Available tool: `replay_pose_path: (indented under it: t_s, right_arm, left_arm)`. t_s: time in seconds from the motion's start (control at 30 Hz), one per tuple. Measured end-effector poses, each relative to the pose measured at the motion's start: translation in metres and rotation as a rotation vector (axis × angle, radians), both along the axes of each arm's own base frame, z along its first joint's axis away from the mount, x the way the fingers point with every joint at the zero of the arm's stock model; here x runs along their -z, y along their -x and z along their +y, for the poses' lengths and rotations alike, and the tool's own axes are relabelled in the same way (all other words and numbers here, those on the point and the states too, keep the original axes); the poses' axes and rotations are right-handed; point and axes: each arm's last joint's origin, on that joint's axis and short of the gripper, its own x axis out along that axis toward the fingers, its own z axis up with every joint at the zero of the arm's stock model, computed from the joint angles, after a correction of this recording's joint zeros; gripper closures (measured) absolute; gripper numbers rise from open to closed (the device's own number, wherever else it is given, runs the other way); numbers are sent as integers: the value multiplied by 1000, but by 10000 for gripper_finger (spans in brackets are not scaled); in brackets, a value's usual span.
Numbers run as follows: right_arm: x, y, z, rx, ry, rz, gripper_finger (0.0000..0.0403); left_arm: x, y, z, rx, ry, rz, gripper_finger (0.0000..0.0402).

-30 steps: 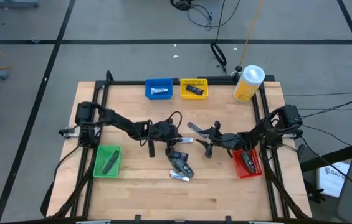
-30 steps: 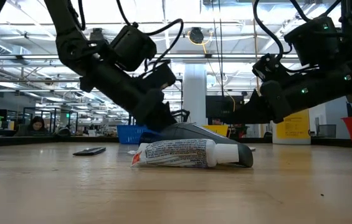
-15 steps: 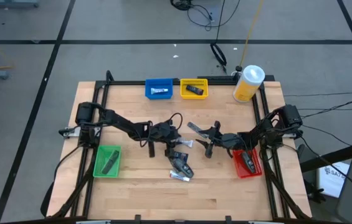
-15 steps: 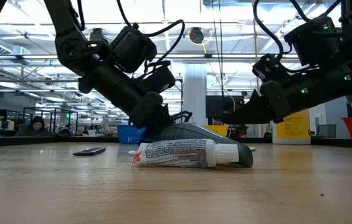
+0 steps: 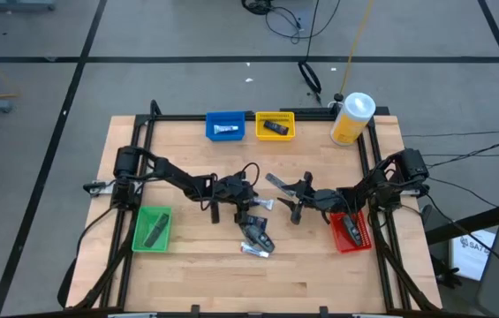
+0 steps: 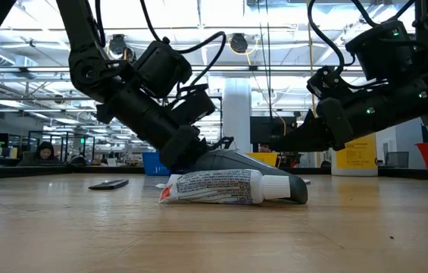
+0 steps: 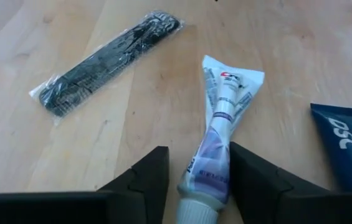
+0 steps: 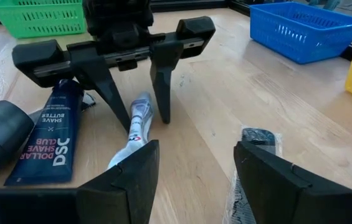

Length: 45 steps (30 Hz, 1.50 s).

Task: Pick & Place Travel size toiletries
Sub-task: Put the white toothpaste into the blue bin

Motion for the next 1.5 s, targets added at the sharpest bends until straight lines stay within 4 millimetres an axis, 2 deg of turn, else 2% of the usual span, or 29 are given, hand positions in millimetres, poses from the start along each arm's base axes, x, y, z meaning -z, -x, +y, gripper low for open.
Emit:
replay_pose_path:
  t_s: [0.23,0.43,0.53,0.7,0.83,0.93,1.07,1.23,1.37,1.5]
  right_arm:
    - [0,0,0,0,0,1,204]
    - [0,0,0,0,0,3,204]
    - [0,0,0,0,1,5,204]
    - [1,0,0,0,1,7,204]
    - [1,0,0,0,1,7,204]
    - [1,0,0,0,1,7,204]
    - [1,0,0,0,1,6,204]
    - [0,0,0,1,0,-3,204]
    - [-1,0,0,2,-1,-11,204]
    - [-1,0,0,3,0,-11,204]
  left_arm:
    - [-13,4,5,13,-55,28,298]
    - [-32,16,24,-89,-159,108,338]
    - [-53,25,34,-156,-235,119,335]
    - [-105,47,52,-308,-423,89,322]
    - [-139,72,80,-481,-539,81,332]
    - [-152,89,111,-529,-519,135,337]
    - [-152,103,152,-503,-377,197,330]
    - [-136,109,190,-442,-191,220,323]
    - [-115,106,205,-432,-135,283,327]
    - [-99,95,210,-401,-128,322,320]
